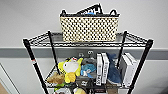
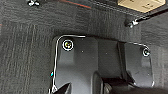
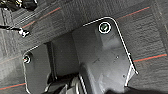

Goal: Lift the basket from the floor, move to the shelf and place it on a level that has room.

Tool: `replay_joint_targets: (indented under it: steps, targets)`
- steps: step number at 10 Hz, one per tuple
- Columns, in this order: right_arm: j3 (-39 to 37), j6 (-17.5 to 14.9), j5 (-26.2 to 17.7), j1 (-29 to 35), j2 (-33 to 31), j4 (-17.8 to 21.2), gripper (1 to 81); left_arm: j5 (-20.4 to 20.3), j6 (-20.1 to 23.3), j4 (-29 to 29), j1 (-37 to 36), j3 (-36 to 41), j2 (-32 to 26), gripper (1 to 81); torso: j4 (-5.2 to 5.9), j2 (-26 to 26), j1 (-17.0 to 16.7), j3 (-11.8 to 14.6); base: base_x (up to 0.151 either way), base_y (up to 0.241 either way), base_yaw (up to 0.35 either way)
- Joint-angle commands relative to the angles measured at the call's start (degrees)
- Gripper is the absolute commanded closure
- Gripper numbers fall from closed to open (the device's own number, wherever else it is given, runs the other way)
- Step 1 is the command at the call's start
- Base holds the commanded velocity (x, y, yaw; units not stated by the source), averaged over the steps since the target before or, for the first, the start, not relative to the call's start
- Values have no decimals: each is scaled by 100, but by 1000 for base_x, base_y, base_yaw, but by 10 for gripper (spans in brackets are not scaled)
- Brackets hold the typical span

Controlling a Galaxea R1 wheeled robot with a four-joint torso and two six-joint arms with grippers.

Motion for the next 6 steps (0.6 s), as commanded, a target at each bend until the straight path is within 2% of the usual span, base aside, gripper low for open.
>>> replay_joint_targets:
  steps: [1,6]
  targets:
    - [-805,-266,198,-80,592,-165,10,-9,51,449,82,-772,565,10,0,0,2,0,0,0,0]
    - [-1333,-267,602,-468,1111,-182,10,-70,50,511,284,-1738,1417,10,0,-6,-6,4,0,0,0]
